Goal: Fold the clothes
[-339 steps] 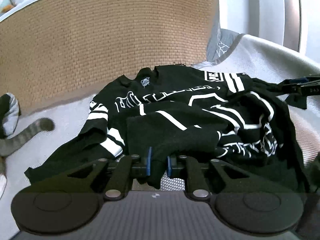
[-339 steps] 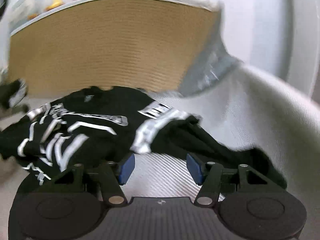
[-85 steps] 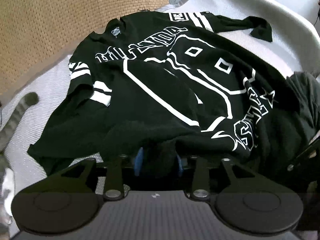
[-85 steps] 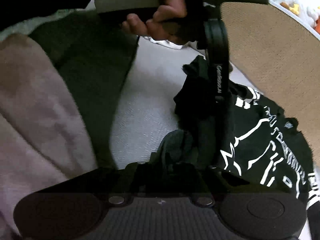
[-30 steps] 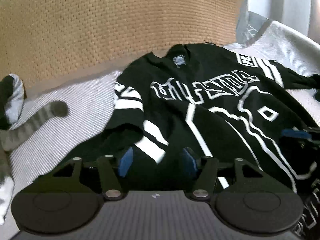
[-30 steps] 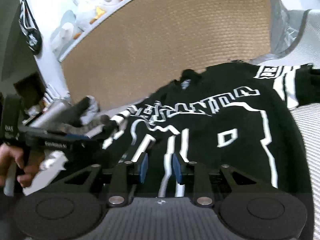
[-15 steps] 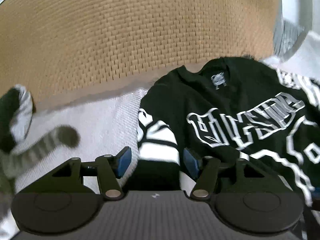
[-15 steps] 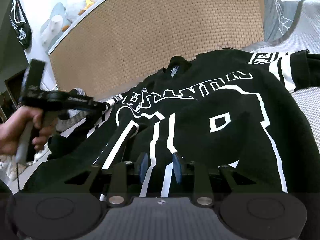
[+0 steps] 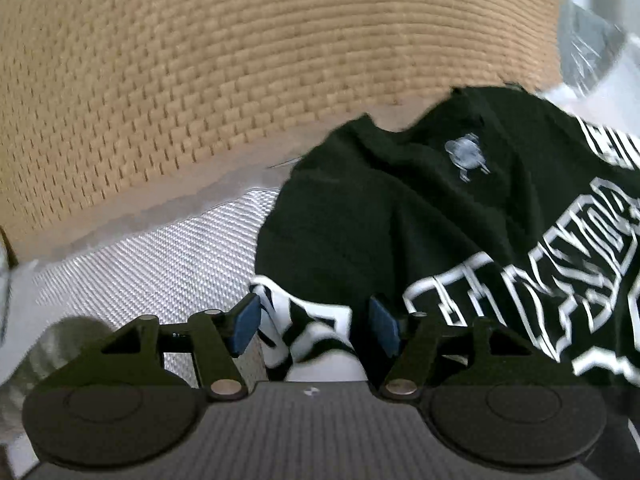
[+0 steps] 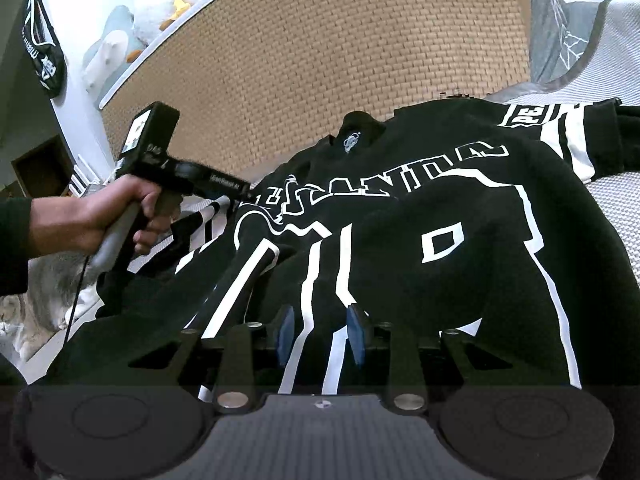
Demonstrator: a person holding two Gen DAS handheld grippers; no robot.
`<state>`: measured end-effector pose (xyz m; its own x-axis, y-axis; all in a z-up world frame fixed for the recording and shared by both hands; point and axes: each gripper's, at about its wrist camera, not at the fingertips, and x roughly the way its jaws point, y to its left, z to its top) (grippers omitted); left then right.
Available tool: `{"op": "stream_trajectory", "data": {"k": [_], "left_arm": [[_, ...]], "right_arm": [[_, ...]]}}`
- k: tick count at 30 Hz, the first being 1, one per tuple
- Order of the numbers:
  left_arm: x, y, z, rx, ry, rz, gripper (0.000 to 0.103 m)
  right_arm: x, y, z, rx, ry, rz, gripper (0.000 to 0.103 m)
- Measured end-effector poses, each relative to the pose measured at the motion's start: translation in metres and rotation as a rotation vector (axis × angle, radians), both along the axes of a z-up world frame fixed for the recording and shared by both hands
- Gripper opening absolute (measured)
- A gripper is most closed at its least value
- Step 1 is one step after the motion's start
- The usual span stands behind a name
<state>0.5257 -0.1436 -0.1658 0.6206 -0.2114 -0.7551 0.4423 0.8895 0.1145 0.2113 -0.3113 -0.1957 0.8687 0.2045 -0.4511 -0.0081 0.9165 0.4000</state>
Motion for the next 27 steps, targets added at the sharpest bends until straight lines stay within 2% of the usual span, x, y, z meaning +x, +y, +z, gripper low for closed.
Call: {"op": "stream_trajectory", "data": {"k": [5,6,9,11,12,13,14,18,21,22,27], "left_arm": [[0.028,0.003,-0.004,-0.070,0.066,0.043,0.061],[0.032,0.003,-0.005,-0.082,0.079,0.047,0.058],[0.040,0.003,-0.005,-0.113,0.077,0.046,0.057],[0.043,0.005,-0.005,-0.151,0.072,0.045,0.052],[0.044,0.005,-0.005,-0.162,0.065,0.041,0.047],[0.043,0.005,-0.005,-0.163,0.056,0.035,0.037],[0.042,0.004,-0.005,-0.165,0.046,0.029,0.034],[0.038,0.001,-0.004,-0.117,-0.021,0.004,0.009],[0.028,0.002,0.003,-0.051,-0.147,0.031,0.007],[0.028,0.004,0.005,-0.042,-0.166,0.051,0.007],[0.036,0.015,0.008,-0.003,-0.170,0.125,0.007]], "right_arm": [[0.000,0.000,-0.001,0.001,-0.003,0.004,0.036],[0.000,0.000,-0.001,0.002,-0.003,0.004,0.036],[0.000,0.000,-0.002,0.002,-0.005,0.006,0.036],[0.000,0.000,-0.002,0.003,-0.006,0.006,0.037],[0.000,0.001,-0.002,0.003,-0.007,0.007,0.037],[0.000,0.001,-0.002,0.004,-0.007,0.008,0.038],[0.000,0.001,-0.002,0.005,-0.008,0.008,0.038],[0.000,0.002,-0.003,0.004,-0.010,0.009,0.038],[0.000,0.003,-0.002,0.005,-0.009,0.007,0.038],[0.000,0.003,-0.002,0.005,-0.009,0.007,0.038],[-0.004,0.008,0.006,-0.040,-0.027,-0.010,0.038]]}}
